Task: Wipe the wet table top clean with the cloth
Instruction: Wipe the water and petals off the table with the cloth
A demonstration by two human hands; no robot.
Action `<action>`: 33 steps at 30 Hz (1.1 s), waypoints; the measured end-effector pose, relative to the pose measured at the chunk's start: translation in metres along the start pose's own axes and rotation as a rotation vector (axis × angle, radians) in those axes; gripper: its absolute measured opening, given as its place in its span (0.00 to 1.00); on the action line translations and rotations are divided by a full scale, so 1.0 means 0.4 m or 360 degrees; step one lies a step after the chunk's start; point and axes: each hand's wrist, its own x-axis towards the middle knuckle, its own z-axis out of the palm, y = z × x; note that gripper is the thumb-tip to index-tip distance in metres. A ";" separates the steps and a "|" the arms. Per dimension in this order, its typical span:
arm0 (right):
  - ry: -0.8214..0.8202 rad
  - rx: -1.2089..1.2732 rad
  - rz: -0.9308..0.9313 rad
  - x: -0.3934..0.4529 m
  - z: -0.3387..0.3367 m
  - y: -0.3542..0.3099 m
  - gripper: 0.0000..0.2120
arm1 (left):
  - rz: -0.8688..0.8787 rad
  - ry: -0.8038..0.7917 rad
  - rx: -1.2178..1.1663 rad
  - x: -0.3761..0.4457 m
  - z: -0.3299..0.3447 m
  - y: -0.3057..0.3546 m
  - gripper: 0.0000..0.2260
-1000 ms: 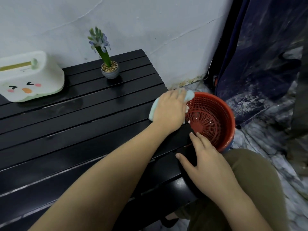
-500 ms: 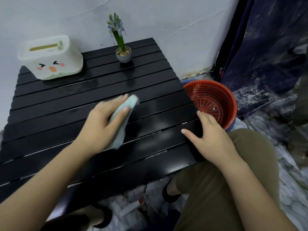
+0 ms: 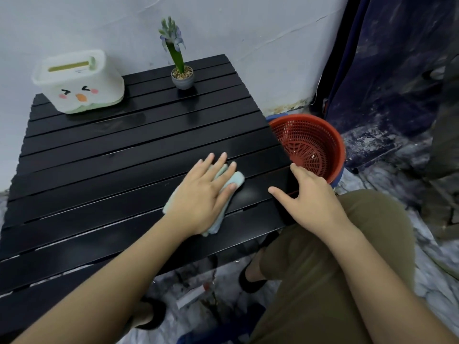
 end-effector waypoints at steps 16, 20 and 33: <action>0.0017 0.0048 -0.0040 0.000 -0.001 0.000 0.28 | 0.0131 0.0248 -0.0017 0.431 0.080 0.188 0.18; -0.0008 0.0064 -0.0005 -0.004 0.018 0.003 0.33 | -0.0026 0.0667 -0.0207 0.425 0.054 0.186 0.19; -0.0021 0.0058 -0.0754 -0.073 0.148 -0.253 0.27 | -0.0741 0.1182 -0.0543 -0.085 -0.133 -0.104 0.14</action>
